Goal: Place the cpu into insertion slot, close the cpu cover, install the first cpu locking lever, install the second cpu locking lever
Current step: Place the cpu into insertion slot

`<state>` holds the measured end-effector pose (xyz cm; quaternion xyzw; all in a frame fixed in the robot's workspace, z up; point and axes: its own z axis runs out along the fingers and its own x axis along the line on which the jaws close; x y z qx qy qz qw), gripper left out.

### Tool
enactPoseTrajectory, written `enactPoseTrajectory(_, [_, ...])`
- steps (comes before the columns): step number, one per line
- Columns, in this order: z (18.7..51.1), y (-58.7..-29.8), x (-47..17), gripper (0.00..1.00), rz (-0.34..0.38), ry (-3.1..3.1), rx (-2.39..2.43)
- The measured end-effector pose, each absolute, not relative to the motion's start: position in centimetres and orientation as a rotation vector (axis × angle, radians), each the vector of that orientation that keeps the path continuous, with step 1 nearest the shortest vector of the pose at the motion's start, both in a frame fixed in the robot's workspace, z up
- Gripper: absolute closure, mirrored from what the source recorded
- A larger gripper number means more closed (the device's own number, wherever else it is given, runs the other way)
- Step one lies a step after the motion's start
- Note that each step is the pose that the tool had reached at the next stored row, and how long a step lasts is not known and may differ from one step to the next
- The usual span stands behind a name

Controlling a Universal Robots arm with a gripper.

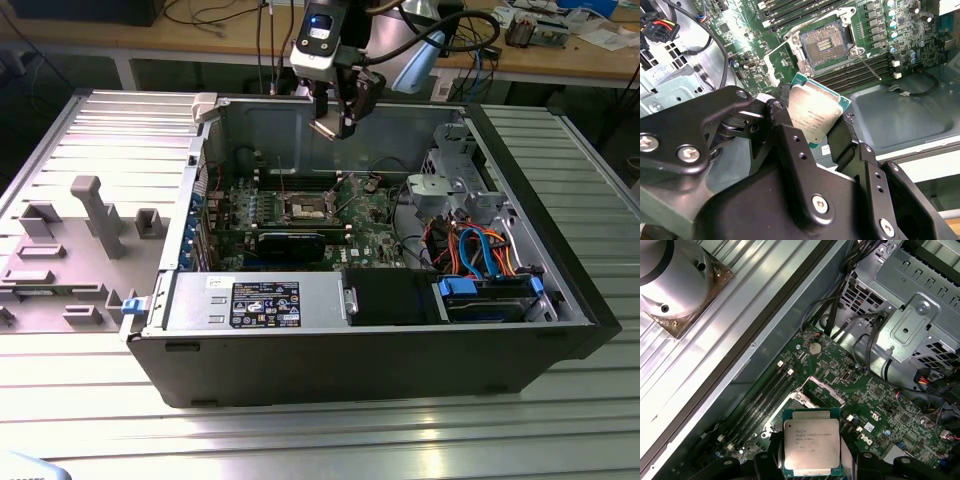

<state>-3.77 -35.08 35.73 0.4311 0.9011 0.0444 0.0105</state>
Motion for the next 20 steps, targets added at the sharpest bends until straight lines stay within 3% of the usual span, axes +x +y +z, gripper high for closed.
enactPoseTrajectory(20, [35.69, -35.08, -3.79, 0.45, 0.138, 2.803, 1.362])
